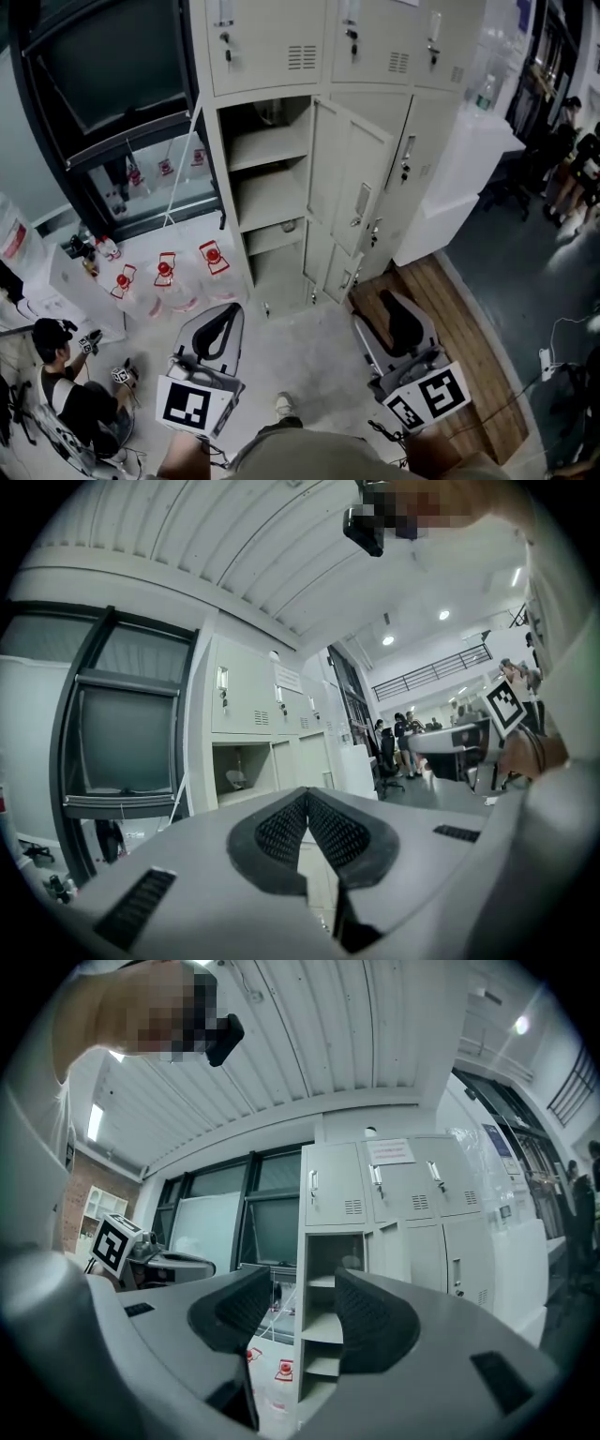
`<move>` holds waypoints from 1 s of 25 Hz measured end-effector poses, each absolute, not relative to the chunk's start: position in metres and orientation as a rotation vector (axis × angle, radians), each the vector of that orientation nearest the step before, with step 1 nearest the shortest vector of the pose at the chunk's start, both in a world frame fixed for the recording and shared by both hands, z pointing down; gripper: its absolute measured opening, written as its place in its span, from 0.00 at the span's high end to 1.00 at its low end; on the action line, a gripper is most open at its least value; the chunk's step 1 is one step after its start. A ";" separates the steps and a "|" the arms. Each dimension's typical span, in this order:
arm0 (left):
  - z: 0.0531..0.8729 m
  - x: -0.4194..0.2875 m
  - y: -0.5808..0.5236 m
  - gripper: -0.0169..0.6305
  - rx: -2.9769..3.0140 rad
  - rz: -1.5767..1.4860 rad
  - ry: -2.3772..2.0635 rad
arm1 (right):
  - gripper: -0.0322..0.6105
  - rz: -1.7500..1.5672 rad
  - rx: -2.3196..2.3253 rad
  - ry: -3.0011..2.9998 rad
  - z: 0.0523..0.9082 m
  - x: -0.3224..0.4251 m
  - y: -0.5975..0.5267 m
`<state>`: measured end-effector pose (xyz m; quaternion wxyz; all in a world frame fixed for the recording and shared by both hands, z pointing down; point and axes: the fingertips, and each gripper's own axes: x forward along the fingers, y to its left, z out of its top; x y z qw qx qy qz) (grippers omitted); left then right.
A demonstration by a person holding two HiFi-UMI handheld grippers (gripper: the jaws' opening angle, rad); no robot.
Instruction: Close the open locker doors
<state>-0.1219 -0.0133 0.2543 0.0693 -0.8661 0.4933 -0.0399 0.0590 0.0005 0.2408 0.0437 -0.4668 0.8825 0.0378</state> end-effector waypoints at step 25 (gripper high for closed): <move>0.248 -0.127 -0.146 0.96 -2.582 -0.152 1.538 | 0.60 0.130 -1.454 2.695 0.231 0.067 -0.152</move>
